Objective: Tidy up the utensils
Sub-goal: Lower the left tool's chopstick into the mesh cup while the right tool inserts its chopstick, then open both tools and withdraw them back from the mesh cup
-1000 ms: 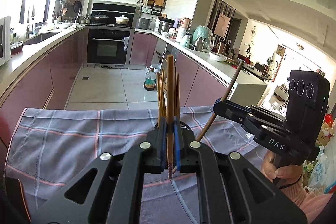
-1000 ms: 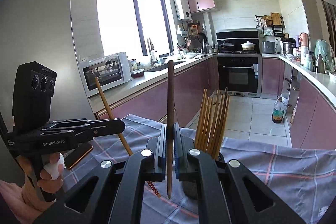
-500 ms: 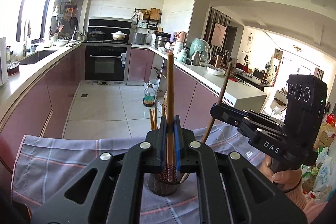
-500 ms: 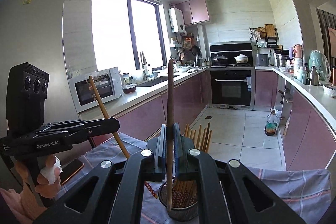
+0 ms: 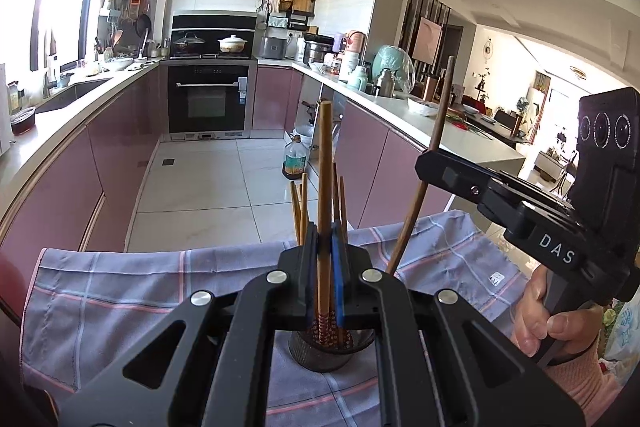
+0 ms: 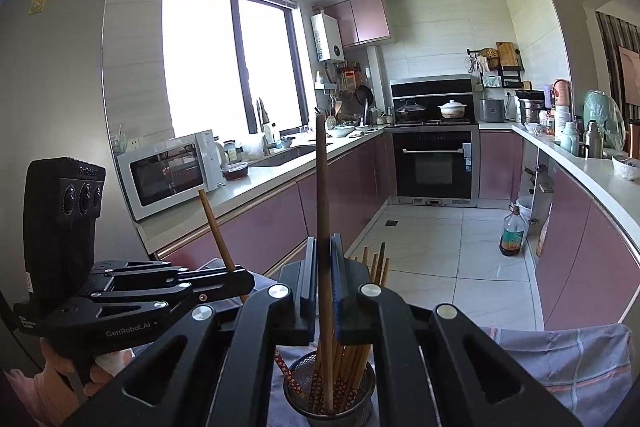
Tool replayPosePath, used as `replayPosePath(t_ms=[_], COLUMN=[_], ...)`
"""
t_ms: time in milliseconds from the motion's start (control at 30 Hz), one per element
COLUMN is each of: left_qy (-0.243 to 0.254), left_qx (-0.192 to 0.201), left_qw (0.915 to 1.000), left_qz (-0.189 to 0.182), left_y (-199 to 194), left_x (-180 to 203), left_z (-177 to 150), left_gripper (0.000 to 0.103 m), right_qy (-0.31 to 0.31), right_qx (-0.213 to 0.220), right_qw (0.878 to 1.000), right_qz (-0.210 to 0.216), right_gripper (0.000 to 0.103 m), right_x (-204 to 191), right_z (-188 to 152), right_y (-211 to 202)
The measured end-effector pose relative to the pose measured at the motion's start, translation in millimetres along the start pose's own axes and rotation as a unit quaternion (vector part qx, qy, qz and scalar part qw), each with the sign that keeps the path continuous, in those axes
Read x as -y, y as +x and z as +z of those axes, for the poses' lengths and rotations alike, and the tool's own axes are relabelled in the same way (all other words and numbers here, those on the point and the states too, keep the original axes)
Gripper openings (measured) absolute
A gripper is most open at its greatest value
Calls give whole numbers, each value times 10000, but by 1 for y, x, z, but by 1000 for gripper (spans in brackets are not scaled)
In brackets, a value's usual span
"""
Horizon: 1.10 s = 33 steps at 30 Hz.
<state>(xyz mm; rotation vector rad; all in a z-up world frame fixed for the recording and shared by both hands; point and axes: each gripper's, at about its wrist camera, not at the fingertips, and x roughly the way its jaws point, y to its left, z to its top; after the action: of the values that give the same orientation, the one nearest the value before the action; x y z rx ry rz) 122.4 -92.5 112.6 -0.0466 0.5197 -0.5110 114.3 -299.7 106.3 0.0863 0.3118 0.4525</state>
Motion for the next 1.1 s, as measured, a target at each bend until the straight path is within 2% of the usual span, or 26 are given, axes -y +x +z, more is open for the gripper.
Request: replayPosePath(t_ms=[133, 667, 1100], left_qy=[13, 131, 246], left_qx=[-95, -677, -862], left_qw=[10000, 9976, 9955], left_qz=[3, 43, 300], left_y=[11, 49, 79], left_x=[-7, -16, -20], left_z=[0, -16, -27], left_gripper=[7, 7, 8], right_qy=[34, 38, 135], right_qx=[-112, -1260, -1410], right_qw=[9999, 9920, 9898], right_qz=[13, -83, -164], right_gripper=[5, 5, 6], right_x=[1, 1, 9], right_z=[-4, -37, -43], right_y=[6, 50, 64])
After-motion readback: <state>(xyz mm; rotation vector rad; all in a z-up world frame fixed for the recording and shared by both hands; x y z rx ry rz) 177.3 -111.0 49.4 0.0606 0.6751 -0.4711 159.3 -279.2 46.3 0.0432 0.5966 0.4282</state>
